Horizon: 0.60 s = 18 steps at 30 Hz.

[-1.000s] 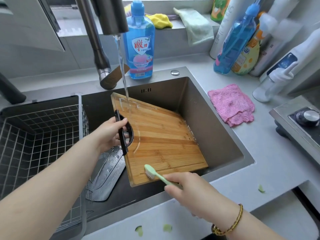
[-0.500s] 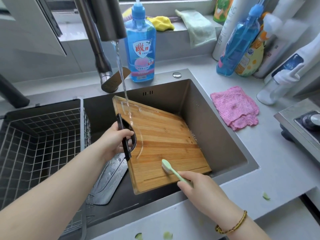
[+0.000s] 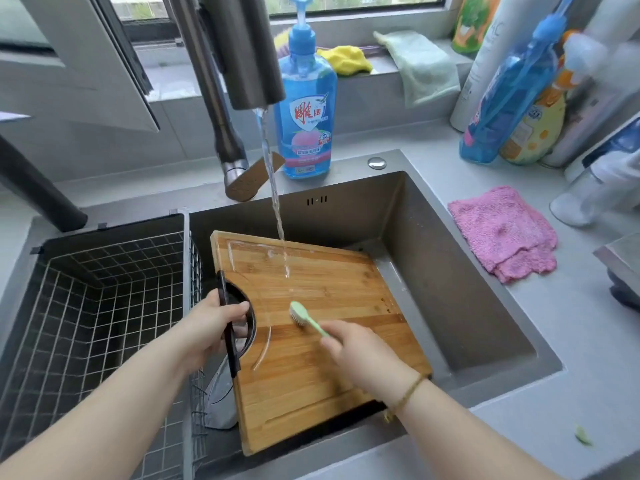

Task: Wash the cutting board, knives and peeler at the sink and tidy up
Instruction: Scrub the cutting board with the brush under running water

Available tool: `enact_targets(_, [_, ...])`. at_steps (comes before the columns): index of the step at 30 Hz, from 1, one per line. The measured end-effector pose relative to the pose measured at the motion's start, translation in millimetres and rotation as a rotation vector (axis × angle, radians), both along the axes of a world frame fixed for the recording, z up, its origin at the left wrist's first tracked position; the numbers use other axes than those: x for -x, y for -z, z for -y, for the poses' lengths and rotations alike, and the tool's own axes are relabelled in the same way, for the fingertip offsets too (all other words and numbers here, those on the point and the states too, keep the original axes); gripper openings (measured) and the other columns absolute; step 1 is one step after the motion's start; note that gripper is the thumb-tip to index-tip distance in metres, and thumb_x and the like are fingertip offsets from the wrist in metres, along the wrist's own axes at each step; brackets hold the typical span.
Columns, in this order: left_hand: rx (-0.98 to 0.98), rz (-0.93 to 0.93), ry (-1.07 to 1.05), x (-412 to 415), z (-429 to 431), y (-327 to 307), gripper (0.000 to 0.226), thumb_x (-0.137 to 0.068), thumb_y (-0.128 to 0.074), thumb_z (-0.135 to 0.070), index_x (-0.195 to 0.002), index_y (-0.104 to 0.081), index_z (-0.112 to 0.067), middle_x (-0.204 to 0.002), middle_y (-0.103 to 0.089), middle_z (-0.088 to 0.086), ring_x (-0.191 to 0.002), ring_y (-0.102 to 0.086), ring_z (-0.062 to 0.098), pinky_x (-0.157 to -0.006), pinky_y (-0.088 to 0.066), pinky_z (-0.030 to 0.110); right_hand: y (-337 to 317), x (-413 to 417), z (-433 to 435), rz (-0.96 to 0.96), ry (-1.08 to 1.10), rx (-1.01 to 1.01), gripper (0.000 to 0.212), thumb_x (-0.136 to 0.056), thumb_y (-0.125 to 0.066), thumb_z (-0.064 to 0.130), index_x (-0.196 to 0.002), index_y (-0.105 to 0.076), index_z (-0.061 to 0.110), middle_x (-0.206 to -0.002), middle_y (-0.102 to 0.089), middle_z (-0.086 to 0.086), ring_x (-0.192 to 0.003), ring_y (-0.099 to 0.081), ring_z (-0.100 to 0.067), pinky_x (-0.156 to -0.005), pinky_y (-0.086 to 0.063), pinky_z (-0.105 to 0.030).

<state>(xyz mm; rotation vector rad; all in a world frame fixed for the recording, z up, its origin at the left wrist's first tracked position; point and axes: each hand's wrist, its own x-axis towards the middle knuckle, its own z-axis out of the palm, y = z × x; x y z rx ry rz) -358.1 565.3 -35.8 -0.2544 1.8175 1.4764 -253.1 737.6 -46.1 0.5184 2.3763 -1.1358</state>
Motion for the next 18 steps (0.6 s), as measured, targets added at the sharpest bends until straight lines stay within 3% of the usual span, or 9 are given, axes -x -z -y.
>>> enact_targets(3, [0.034,0.014,-0.02,2,2,4,0.011,-0.095,-0.044,-0.008,-0.105,-0.045,-0.013,-0.091,-0.057,0.014,-0.065,-0.051,0.019,-0.04,-0.049,0.025,28,30,-25,0.029,0.142,-0.093,0.034,-0.098,-0.035,0.029,-0.13,-0.047,0.028,-0.091,-0.061,0.002,-0.061,-0.045,-0.008,-0.052,-0.036,-0.021])
enact_targets(6, [0.04,0.018,-0.021,5,0,8,0.011,-0.095,-0.044,-0.009,-0.104,-0.046,-0.015,-0.091,-0.057,0.012,-0.064,-0.05,0.018,-0.039,-0.046,0.022,47,49,-52,0.07,0.259,-0.197,0.034,-0.098,-0.034,0.026,-0.128,-0.051,0.025,-0.108,-0.063,-0.003,-0.083,-0.053,-0.018,-0.067,-0.038,-0.024])
enact_targets(8, [0.04,0.028,-0.023,8,-2,12,0.011,-0.096,-0.044,-0.009,-0.104,-0.046,-0.016,-0.09,-0.058,0.01,-0.065,-0.051,0.017,-0.039,-0.046,0.021,50,63,-51,0.025,0.23,-0.165,0.036,-0.097,-0.036,0.027,-0.13,-0.05,0.026,-0.116,-0.061,-0.001,-0.091,-0.053,-0.018,-0.066,-0.038,-0.024])
enact_targets(11, [0.058,0.04,-0.024,12,-6,18,0.013,-0.096,-0.044,-0.009,-0.102,-0.046,-0.02,-0.088,-0.059,0.007,-0.066,-0.052,0.017,-0.039,-0.045,0.02,53,80,-51,-0.048,0.155,-0.07,0.037,-0.097,-0.037,0.03,-0.133,-0.047,0.027,-0.122,-0.058,0.004,-0.09,-0.047,-0.01,-0.067,-0.037,-0.022])
enact_targets(15, [0.079,0.062,-0.037,8,-8,26,0.014,-0.095,-0.046,-0.008,-0.099,-0.047,-0.021,-0.084,-0.058,0.004,-0.066,-0.051,0.017,-0.041,-0.046,0.021,67,92,-76,0.005,0.335,-0.126,0.038,-0.097,-0.035,0.029,-0.132,-0.048,0.026,-0.116,-0.062,0.0,-0.084,-0.051,-0.015,-0.058,-0.039,-0.022])
enact_targets(18, [0.104,0.064,-0.04,8,-7,31,0.015,-0.094,-0.047,-0.008,-0.103,-0.047,-0.021,-0.085,-0.058,0.005,-0.068,-0.05,0.016,-0.045,-0.046,0.023,67,100,-66,-0.04,0.2,-0.11,0.037,-0.096,-0.037,0.03,-0.132,-0.048,0.028,-0.117,-0.061,0.002,-0.088,-0.054,-0.015,-0.061,-0.044,-0.023])
